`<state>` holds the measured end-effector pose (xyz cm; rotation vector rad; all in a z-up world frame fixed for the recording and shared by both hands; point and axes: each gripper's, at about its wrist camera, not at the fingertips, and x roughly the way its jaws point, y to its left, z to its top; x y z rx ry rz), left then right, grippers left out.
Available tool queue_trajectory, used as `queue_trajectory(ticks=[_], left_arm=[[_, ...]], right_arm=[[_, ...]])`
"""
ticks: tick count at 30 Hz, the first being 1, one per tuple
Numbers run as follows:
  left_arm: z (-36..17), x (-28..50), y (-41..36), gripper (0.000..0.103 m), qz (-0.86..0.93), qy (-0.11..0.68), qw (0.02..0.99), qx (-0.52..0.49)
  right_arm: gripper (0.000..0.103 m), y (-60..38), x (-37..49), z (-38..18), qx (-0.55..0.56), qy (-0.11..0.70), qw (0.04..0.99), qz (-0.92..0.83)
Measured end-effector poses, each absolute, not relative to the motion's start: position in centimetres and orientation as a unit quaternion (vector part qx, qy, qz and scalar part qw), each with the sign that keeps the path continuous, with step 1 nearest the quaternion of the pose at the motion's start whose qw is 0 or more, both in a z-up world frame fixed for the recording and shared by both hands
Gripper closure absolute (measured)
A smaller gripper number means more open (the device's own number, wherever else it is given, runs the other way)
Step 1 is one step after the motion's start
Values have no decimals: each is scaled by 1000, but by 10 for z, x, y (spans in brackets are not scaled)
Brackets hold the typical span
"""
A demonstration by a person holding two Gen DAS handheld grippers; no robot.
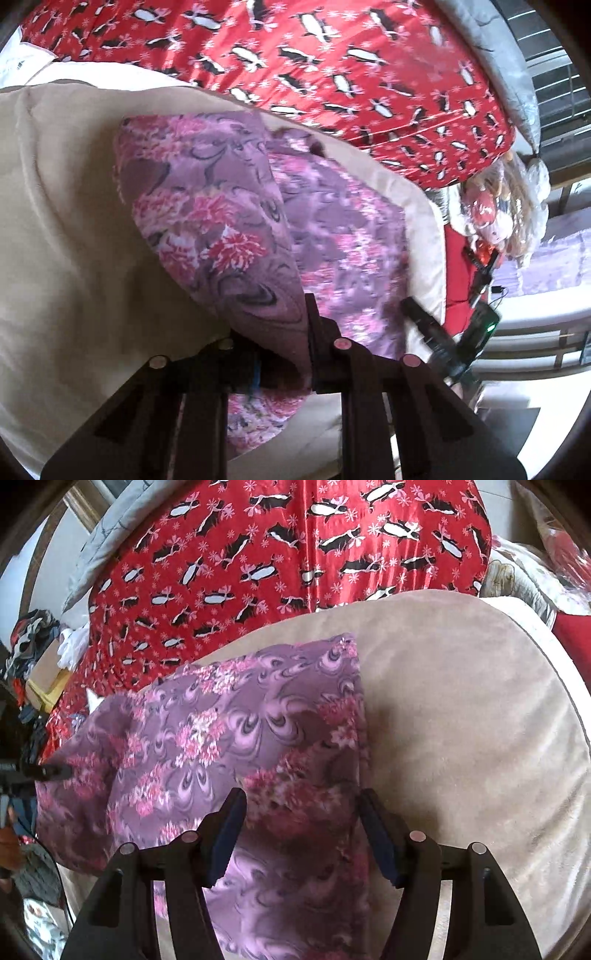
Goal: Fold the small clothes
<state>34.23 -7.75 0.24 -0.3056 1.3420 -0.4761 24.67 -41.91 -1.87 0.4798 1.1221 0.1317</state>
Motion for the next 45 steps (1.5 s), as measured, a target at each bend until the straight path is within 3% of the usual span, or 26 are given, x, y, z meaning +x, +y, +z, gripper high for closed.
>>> queue_trajectory(ticks=[6,16,22,28,30,35,38,42,45], left_arm=[[12,336,-118,88,-221,607,747,-158],[8,338,-196,88,-234,617,736,-151],[-20,353,-241,86,-226,638,726,-117],[-50,351,-266,77,-219,653,721,-74],[-45,345,-267,67,-229,645,726,-66],[-12,330,-244,64,-262,618,738,-66],[11,327,-206,46,-247,574,778,-74],[3,327,-152,44,-161,534,825,-87],[-30,331,-143,44,-148,568,803,-102]], right_arm=[[36,-423,238,-40,210,528,819,81],[11,-398,228,-44,127,492,853,115],[11,-404,223,-47,147,474,859,124],[10,-405,220,-47,149,466,863,125],[10,-405,219,-47,151,465,864,125],[13,-413,218,-39,163,475,857,119],[14,-438,213,-24,214,463,855,90],[11,-454,217,9,296,405,858,109],[12,-423,243,20,258,421,858,142]])
